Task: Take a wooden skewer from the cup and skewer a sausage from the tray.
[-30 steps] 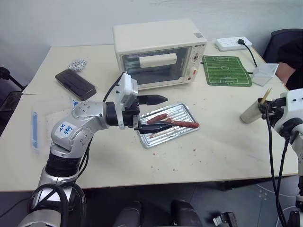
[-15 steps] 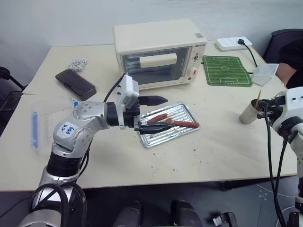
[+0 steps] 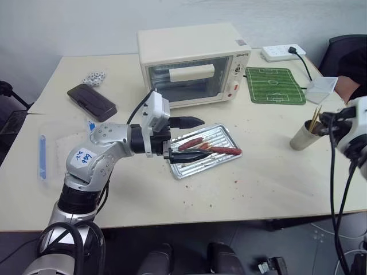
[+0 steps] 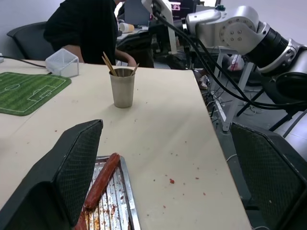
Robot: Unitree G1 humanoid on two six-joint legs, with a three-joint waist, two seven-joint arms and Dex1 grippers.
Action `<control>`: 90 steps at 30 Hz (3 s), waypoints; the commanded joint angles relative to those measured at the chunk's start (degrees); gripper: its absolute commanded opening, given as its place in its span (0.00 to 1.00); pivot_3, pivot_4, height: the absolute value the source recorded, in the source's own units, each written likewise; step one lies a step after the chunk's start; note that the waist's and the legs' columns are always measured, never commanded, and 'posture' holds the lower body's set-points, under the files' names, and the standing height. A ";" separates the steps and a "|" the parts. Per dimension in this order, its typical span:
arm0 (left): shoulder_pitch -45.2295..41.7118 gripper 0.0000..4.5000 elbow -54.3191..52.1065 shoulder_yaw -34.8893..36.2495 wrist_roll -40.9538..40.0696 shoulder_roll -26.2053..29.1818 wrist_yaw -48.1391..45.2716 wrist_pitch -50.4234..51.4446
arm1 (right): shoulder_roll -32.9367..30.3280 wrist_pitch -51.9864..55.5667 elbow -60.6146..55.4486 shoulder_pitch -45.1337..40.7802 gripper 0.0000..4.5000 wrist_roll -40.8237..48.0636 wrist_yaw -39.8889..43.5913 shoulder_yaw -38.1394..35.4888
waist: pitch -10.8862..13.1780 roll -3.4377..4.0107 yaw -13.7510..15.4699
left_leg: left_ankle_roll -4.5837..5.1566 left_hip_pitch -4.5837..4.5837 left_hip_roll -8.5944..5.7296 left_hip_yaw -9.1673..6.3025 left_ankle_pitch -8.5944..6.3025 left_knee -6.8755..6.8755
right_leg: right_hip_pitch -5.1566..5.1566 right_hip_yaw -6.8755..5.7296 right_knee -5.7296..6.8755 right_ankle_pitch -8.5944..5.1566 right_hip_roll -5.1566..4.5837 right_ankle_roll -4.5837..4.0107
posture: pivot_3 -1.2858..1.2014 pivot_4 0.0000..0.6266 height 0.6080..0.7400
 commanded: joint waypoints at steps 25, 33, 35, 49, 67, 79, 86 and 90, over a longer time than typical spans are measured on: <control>-1.97 1.00 1.27 -0.63 1.09 -1.15 -1.29 -2.34 | 9.85 6.31 -12.28 12.43 0.49 3.01 -5.70 -7.47 | -0.01 0.03 0.00 | 0.02 0.01 0.00 0.07 0.02 0.02 | -0.05 0.19 0.10 0.02 0.04 0.03 | 0.52 0.24 1.00; -2.34 1.00 1.11 -0.53 1.16 -0.94 -1.43 -2.00 | 10.50 1.85 -6.83 10.46 0.41 1.82 -5.54 -5.16 | 0.00 0.03 -0.01 | 0.00 0.00 0.01 0.08 0.03 0.00 | -0.09 0.19 0.11 0.02 0.05 0.02 | 0.52 0.24 1.00; -2.39 1.00 1.02 -0.48 1.16 -0.88 -1.36 -1.87 | 10.58 1.23 -6.73 10.39 0.29 1.95 -5.41 -5.11 | 0.00 0.03 0.00 | 0.00 0.00 0.01 0.08 0.03 0.01 | -0.09 0.19 0.11 0.02 0.06 0.03 | 0.52 0.24 1.00; -2.42 1.00 1.57 -0.75 1.50 -1.28 -1.39 -2.39 | 8.35 2.92 -9.47 8.70 0.01 2.89 -5.67 -5.59 | 0.00 0.03 -0.04 | -0.01 0.00 0.01 0.10 0.03 0.01 | -0.10 0.19 0.14 0.02 0.06 0.02 | 0.52 0.24 1.00; -5.77 1.00 6.32 2.16 2.81 -5.19 0.15 -9.21 | -18.18 51.31 -0.47 -27.06 0.01 42.08 6.75 -13.60 | 0.14 0.10 -0.14 | 0.11 -0.33 0.09 0.52 -0.01 0.10 | -0.60 0.40 0.27 0.03 0.04 0.00 | 0.52 0.24 1.00; -5.71 1.00 6.15 5.67 2.48 -3.45 1.27 -9.60 | 2.06 28.57 0.25 -18.36 0.01 90.80 -24.85 1.22 | 0.24 -0.07 0.01 | 0.09 -0.66 0.30 0.66 -0.02 0.26 | -0.88 0.40 0.42 0.11 0.16 0.01 | 0.52 0.24 1.00; -3.16 1.00 1.54 7.48 0.44 -1.69 3.46 -6.67 | 10.27 27.61 1.92 -20.13 0.01 90.80 -26.76 -0.55 | 0.24 -0.07 0.01 | 0.09 -0.76 0.33 0.57 -0.02 0.49 | -0.92 0.46 0.42 0.16 0.25 0.03 | 0.52 0.24 1.00; -3.65 1.00 0.68 8.12 -0.60 -2.71 5.43 -5.88 | 11.29 28.22 2.42 -21.04 0.01 90.80 -27.18 -1.12 | 0.24 -0.07 0.03 | 0.08 -0.76 0.32 0.55 -0.02 0.58 | -0.92 0.56 0.40 0.16 0.26 0.02 | 0.52 0.24 1.00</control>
